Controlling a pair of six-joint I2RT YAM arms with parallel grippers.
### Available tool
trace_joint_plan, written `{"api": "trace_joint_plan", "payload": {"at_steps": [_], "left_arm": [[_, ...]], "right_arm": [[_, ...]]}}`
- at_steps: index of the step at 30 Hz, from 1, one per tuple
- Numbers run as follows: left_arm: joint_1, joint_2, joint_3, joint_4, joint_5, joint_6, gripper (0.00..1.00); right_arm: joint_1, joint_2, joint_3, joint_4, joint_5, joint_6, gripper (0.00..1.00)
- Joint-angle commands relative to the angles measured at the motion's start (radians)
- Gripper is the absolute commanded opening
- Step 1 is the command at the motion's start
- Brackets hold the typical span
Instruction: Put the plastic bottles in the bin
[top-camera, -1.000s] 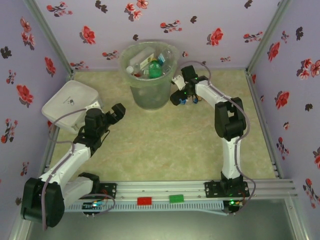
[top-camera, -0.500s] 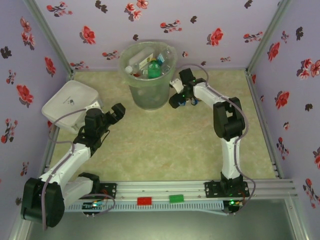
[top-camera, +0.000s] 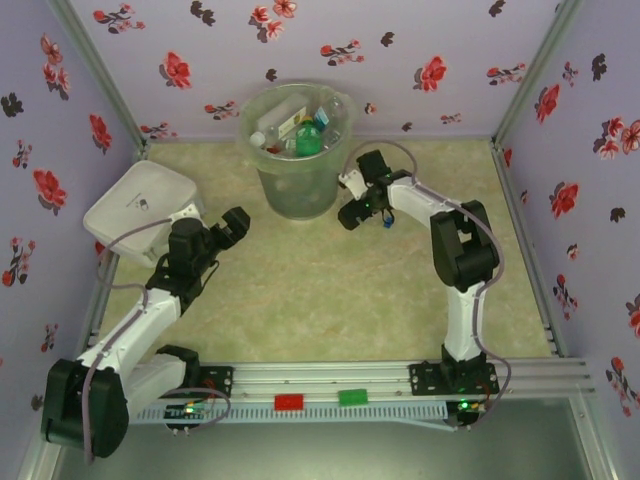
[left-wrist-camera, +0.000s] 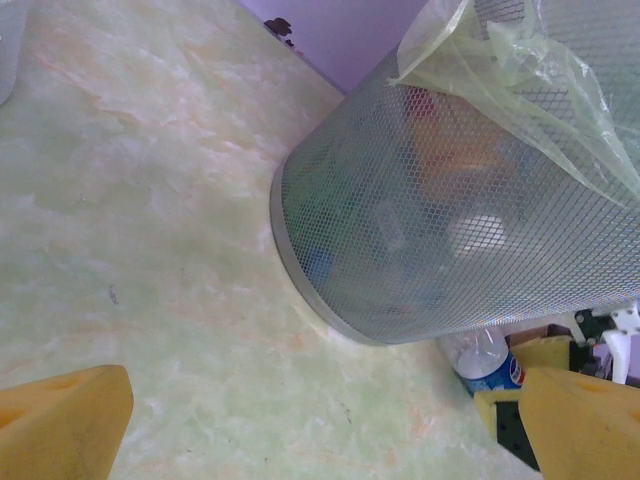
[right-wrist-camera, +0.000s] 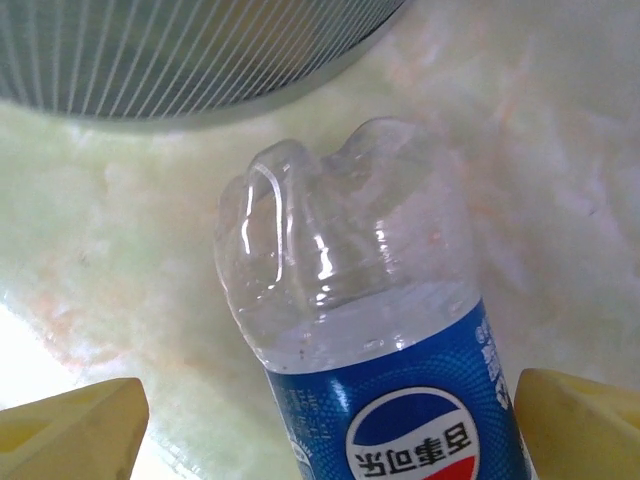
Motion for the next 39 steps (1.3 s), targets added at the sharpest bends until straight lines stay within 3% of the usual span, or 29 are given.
{"api": "trace_joint_plan", "payload": {"at_steps": [1,15,19,26,33,39], "left_arm": [[0.009,-0.021,-0.014,0.018,0.005,-0.003,1.00],[0.008,-0.045,-0.023,0.014,0.005,-0.007,1.00],[0.008,-0.053,-0.030,0.014,0.005,-0.004,1.00],[0.010,-0.055,-0.043,0.020,0.004,0.006,1.00],[0.016,-0.058,-0.068,0.060,0.006,0.009,1.00],[0.041,-0.095,-0.123,0.078,0.009,0.004,1.00]], "right_arm": [[0.017,-0.023,-0.038,0.000,0.038,0.014,0.95],[0.027,-0.006,-0.062,0.013,0.118,0.064,0.79],[0.038,-0.037,-0.114,0.039,0.152,0.091,0.69],[0.039,-0.205,-0.246,0.155,0.138,0.189,0.48],[0.038,-0.481,-0.359,0.246,0.155,0.328,0.44],[0.040,-0.628,-0.271,0.253,0.119,0.426,0.42]]}}
